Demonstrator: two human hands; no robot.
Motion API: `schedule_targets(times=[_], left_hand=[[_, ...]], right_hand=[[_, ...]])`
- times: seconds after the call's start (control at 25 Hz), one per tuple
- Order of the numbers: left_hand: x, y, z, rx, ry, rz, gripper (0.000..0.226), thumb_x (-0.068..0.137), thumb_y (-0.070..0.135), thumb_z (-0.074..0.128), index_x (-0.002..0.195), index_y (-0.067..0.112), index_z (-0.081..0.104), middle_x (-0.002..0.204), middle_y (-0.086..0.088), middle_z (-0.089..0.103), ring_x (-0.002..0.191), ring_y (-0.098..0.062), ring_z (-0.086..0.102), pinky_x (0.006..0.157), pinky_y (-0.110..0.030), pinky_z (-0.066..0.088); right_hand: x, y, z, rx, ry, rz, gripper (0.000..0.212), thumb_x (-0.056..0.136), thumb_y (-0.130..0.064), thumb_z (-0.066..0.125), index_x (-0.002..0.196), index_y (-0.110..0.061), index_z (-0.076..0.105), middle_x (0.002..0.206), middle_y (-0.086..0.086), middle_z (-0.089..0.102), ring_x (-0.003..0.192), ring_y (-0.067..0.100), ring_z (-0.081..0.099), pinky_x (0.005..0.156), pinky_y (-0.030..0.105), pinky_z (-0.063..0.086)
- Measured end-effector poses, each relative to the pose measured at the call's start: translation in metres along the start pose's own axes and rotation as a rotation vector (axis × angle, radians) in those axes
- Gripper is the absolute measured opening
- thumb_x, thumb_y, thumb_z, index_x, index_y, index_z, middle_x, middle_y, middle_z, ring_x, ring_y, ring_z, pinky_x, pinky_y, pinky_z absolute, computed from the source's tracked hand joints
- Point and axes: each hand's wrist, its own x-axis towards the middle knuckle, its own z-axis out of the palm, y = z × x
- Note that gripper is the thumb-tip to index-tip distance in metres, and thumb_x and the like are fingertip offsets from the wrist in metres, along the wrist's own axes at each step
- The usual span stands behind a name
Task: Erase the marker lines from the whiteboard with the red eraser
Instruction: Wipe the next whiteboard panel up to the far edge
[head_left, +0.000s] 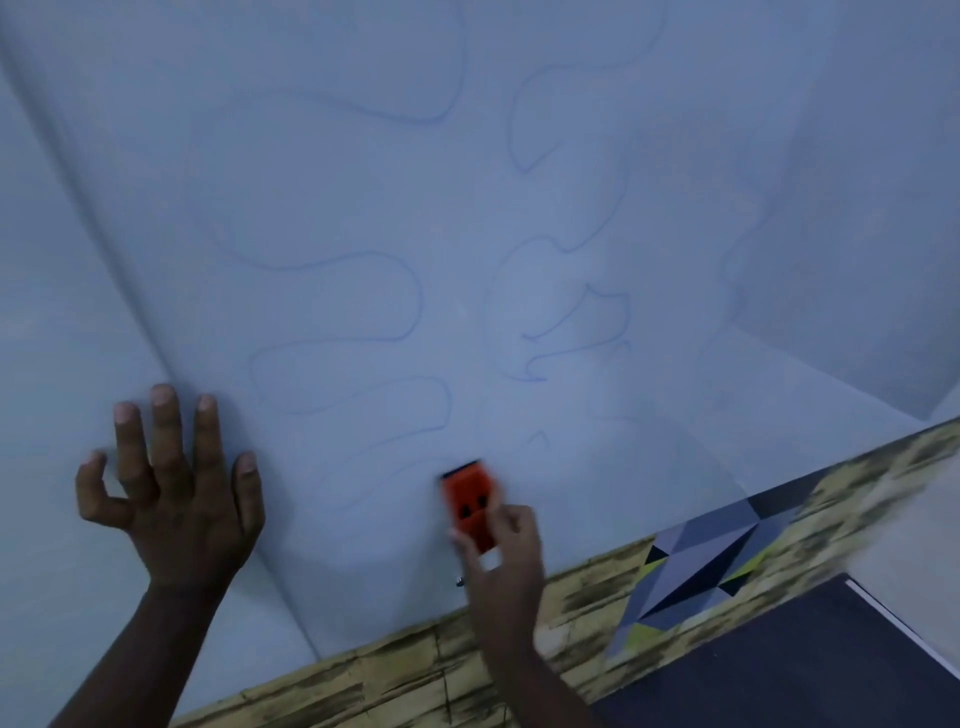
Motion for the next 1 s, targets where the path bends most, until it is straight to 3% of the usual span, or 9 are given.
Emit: schedule_targets(times=[0.08, 0.16, 0.32, 0.44, 0.52, 0.64, 0.84, 0.92, 1.0], left_hand=[[0.000, 0.000, 0.002, 0.028, 0.018, 0.015, 0.063, 0.110, 0.024, 0.046, 0.168, 0.007, 0.026, 0.179, -0.010, 0.010, 0.166, -0.031, 0.005, 0.115, -0.072, 0.027], [-0.001, -0.002, 0.003, 0.080, 0.043, 0.038, 0.063, 0.109, 0.025, 0.047, 0.166, 0.005, 0.030, 0.178, -0.013, 0.015, 0.165, -0.034, 0.010, 0.120, -0.058, 0.019], [-0.001, -0.004, 0.005, 0.152, 0.085, 0.059, 0.062, 0.107, 0.028, 0.046, 0.164, 0.005, 0.035, 0.176, -0.015, 0.020, 0.164, -0.035, 0.016, 0.125, -0.052, 0.014], [-0.002, -0.006, 0.007, 0.166, 0.101, 0.063, 0.062, 0.108, 0.029, 0.045, 0.164, 0.006, 0.036, 0.176, -0.014, 0.021, 0.164, -0.034, 0.016, 0.127, -0.051, 0.011], [-0.002, -0.007, 0.007, 0.171, 0.105, 0.060, 0.061, 0.108, 0.030, 0.044, 0.164, 0.006, 0.036, 0.177, -0.013, 0.020, 0.164, -0.034, 0.017, 0.128, -0.051, 0.010], [-0.003, -0.006, 0.008, 0.162, 0.109, 0.061, 0.062, 0.109, 0.031, 0.044, 0.165, 0.007, 0.035, 0.177, -0.012, 0.020, 0.164, -0.033, 0.016, 0.128, -0.051, 0.011], [-0.004, -0.006, 0.008, 0.156, 0.116, 0.060, 0.062, 0.110, 0.033, 0.042, 0.166, 0.008, 0.032, 0.177, -0.011, 0.018, 0.165, -0.032, 0.015, 0.128, -0.052, 0.010], [-0.004, -0.005, 0.009, 0.158, 0.116, 0.064, 0.063, 0.111, 0.036, 0.039, 0.167, 0.009, 0.031, 0.178, -0.011, 0.016, 0.165, -0.032, 0.014, 0.128, -0.052, 0.010], [-0.004, -0.006, 0.010, 0.160, 0.109, 0.062, 0.063, 0.111, 0.038, 0.037, 0.167, 0.009, 0.030, 0.178, -0.010, 0.015, 0.165, -0.031, 0.013, 0.127, -0.052, 0.011]], right_hand=[[-0.020, 0.000, 0.023, -0.347, -0.113, -0.355, 0.053, 0.089, -0.040, 0.066, 0.141, -0.037, 0.056, 0.107, 0.000, 0.055, 0.094, 0.021, 0.052, 0.076, 0.036, 0.045], [-0.033, 0.010, 0.037, -0.497, -0.175, -0.623, 0.040, 0.101, -0.031, 0.057, 0.139, -0.044, 0.056, 0.109, 0.004, 0.054, 0.092, 0.025, 0.053, 0.079, 0.040, 0.044], [-0.040, 0.015, 0.040, -0.553, -0.173, -0.788, 0.047, 0.093, -0.030, 0.071, 0.136, -0.046, 0.058, 0.106, 0.002, 0.052, 0.084, 0.025, 0.057, 0.077, 0.041, 0.047], [-0.014, -0.006, 0.024, -0.458, -0.197, -0.650, 0.055, 0.083, -0.044, 0.078, 0.135, -0.045, 0.059, 0.102, 0.001, 0.059, 0.086, 0.026, 0.058, 0.077, 0.039, 0.043], [0.015, -0.015, 0.002, -0.347, -0.093, -0.537, 0.054, 0.085, -0.050, 0.073, 0.137, -0.039, 0.063, 0.105, 0.001, 0.058, 0.090, 0.023, 0.055, 0.076, 0.037, 0.044], [0.053, -0.007, -0.036, -0.165, 0.097, -0.232, 0.065, 0.084, -0.039, 0.082, 0.144, -0.030, 0.058, 0.104, -0.005, 0.050, 0.089, 0.018, 0.057, 0.072, 0.035, 0.054], [0.066, 0.022, -0.052, 0.127, 0.291, 0.307, 0.071, 0.092, -0.048, 0.071, 0.154, -0.027, 0.044, 0.112, 0.008, 0.058, 0.090, 0.006, 0.061, 0.088, 0.054, 0.059], [0.073, 0.017, -0.052, 0.227, 0.336, 0.375, 0.068, 0.091, -0.064, 0.065, 0.148, -0.030, 0.051, 0.110, 0.009, 0.064, 0.090, 0.011, 0.064, 0.088, 0.055, 0.058], [0.083, -0.011, -0.047, 0.280, 0.366, 0.274, 0.058, 0.093, -0.056, 0.067, 0.142, -0.025, 0.058, 0.104, 0.010, 0.060, 0.086, 0.001, 0.062, 0.082, 0.045, 0.061]])
